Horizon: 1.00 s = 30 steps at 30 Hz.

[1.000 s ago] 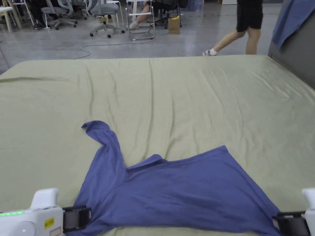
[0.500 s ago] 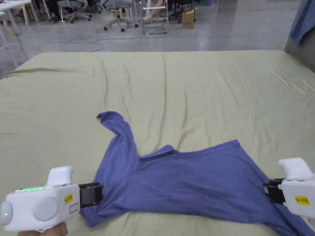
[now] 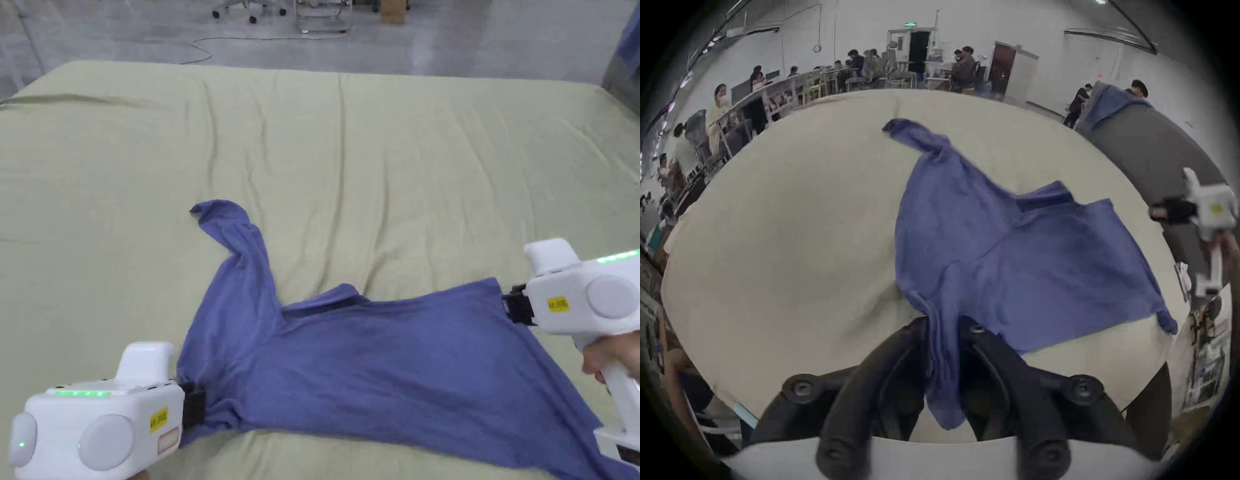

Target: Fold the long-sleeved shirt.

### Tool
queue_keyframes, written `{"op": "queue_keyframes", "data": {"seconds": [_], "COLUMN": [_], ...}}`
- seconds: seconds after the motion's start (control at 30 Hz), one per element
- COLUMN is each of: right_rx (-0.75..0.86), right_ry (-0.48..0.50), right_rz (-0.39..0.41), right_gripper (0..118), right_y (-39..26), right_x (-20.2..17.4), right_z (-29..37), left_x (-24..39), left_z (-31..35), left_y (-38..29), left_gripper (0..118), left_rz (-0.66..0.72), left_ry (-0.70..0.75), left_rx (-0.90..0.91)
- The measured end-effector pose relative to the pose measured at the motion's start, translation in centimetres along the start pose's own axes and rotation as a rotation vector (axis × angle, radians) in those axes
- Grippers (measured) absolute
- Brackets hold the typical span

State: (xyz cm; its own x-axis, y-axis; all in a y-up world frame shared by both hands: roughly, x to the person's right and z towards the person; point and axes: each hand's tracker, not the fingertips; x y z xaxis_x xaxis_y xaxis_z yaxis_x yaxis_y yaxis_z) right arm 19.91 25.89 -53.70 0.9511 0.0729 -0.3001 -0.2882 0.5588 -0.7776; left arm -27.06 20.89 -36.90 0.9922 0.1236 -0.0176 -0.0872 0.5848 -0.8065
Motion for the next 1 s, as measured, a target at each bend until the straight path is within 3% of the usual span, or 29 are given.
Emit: {"op": "queue_keyframes", "data": {"seconds": [0.07,0.1,0.2,0.33,0.43,0.53,0.57,0.6,0.7,0.77,0.8,0.93,1.0], "right_rx": [-0.035,-0.075,-0.124,-0.266,-0.329,-0.278,-0.250,-0.227,-0.209,-0.158,-0.118,0.052,0.163], "right_ry": [0.010,0.019,0.002,0.006,-0.059,-0.045,-0.017,-0.008,-0.040,-0.015,-0.023,-0.091,-0.086], "right_rz": [-0.010,-0.009,0.012,0.003,0.005,-0.042,-0.026,-0.009,-0.004,-0.059,-0.079,-0.012,-0.043], "right_gripper": [60,72,57,57,50,45,27,0,0,0,0,0,0], "right_y": [3.0,4.5,6.3,6.2,4.8,4.8,4.7,4.6,4.1,5.2,5.8,9.0,11.1], "right_x": [0.8,1.2,0.9,0.6,0.0,-0.3,-0.5,-0.7,-0.7,1.3,2.1,5.0,6.5], "right_z": [-2.1,-3.7,-6.8,-11.1,-13.5,-12.5,-11.9,-11.5,-9.4,-8.3,-6.2,4.4,10.4], "left_x": [0.1,0.1,1.0,0.7,0.6,0.5,0.5,0.5,-0.1,-0.6,-0.8,0.4,1.9], "left_z": [0.8,1.2,2.2,2.0,1.7,1.3,1.2,1.1,0.1,-0.1,0.2,3.2,5.7], "left_y": [0.7,0.9,1.2,1.3,1.6,1.9,2.0,2.1,4.1,6.7,8.6,17.7,22.4], "left_gripper": [14,14,14,14,14,14,14,14,14,14,14,14,14], "left_rz": [-0.007,-0.011,-0.013,0.022,0.015,0.005,0.000,-0.011,-0.020,-0.014,-0.015,-0.049,-0.076], "left_ry": [0.001,0.004,0.013,-0.009,-0.007,0.000,0.004,0.003,0.009,0.025,0.023,-0.010,-0.011], "left_rx": [0.014,0.022,0.029,-0.011,-0.025,-0.030,-0.029,-0.024,-0.016,0.035,0.072,0.235,0.331]}}
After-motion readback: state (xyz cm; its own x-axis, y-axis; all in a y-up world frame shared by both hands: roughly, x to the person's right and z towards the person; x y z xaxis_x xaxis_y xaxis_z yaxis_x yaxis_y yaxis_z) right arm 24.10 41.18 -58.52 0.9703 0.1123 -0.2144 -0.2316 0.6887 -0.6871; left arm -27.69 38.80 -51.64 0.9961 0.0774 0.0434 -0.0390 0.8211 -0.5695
